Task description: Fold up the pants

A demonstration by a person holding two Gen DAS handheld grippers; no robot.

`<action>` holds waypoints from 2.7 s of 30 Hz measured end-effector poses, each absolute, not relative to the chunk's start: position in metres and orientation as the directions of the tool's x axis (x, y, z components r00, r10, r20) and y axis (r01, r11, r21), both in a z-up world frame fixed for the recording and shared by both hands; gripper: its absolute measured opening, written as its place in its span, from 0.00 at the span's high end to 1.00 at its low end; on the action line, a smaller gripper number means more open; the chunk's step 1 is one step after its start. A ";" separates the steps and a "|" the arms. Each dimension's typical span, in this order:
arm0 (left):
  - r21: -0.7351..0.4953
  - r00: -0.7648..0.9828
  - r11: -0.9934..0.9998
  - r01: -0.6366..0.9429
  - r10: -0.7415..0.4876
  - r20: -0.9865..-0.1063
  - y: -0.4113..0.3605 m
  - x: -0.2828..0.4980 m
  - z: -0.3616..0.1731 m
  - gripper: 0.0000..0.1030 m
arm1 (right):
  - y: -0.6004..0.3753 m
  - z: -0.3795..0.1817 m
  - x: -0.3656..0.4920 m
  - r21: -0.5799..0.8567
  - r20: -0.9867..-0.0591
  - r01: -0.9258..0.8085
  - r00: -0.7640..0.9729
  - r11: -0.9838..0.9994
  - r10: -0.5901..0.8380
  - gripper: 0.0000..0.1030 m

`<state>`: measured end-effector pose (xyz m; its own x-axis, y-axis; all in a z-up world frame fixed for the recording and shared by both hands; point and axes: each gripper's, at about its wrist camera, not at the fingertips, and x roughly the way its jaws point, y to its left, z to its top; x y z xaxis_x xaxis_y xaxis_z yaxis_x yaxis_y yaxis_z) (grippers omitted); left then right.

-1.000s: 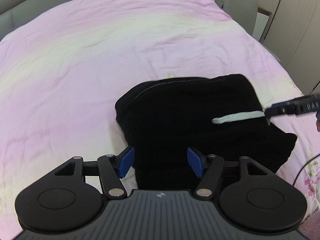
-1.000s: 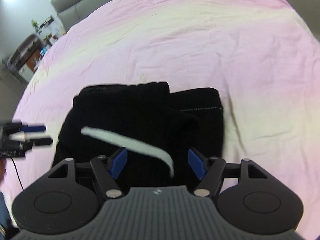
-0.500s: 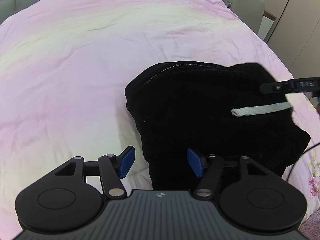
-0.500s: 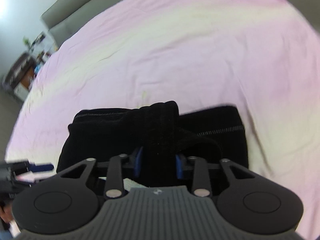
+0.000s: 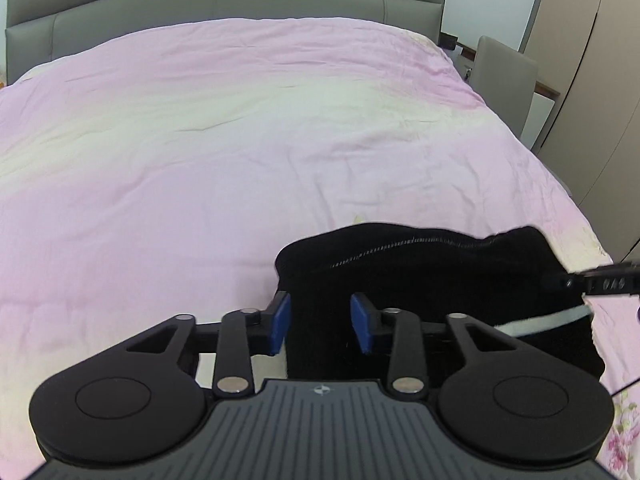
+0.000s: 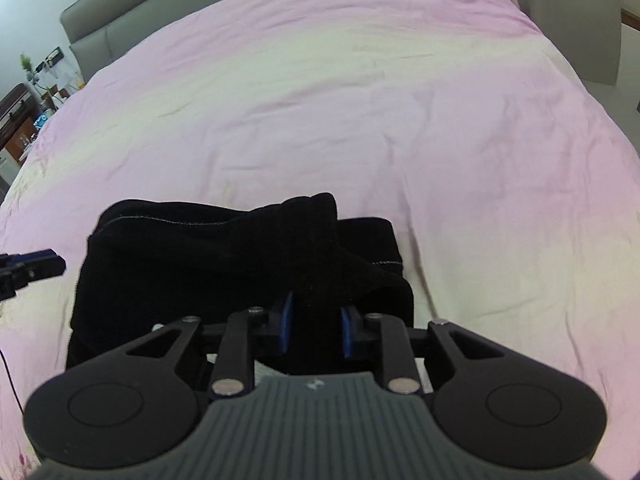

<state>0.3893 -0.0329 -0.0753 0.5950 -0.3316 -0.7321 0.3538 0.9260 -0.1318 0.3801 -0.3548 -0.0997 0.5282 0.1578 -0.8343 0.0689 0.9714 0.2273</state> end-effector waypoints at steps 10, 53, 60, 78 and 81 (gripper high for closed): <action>-0.041 0.486 0.956 0.291 -0.184 -0.854 -0.070 0.456 -0.135 0.73 | -0.367 -0.139 0.414 0.223 -0.886 0.066 0.429 0.973 0.174 0.76; 0.036 0.391 0.884 0.466 -0.169 -0.905 -0.046 0.268 -0.159 0.54 | -0.372 -0.154 0.277 0.193 -0.906 0.075 0.396 0.978 0.148 0.65; 0.022 0.444 0.871 0.490 -0.228 -0.867 -0.038 0.258 -0.114 0.54 | -0.378 -0.121 0.275 0.177 -0.881 0.042 0.453 0.983 0.139 0.53; 0.016 0.405 0.856 0.517 -0.228 -0.885 -0.057 0.344 -0.121 0.54 | -0.380 -0.112 0.412 0.386 -0.770 0.139 0.593 0.912 0.235 0.38; -0.001 0.378 0.849 0.528 -0.236 -0.895 -0.059 0.349 -0.125 0.58 | -0.384 -0.131 0.428 0.474 -0.765 0.179 0.569 0.862 0.302 0.37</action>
<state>0.3490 -0.0590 -0.1249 0.3781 -0.2357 -0.8953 0.5279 0.8493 -0.0007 0.4282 -0.3838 -0.1305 0.5692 0.3024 -0.7646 0.1795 0.8618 0.4744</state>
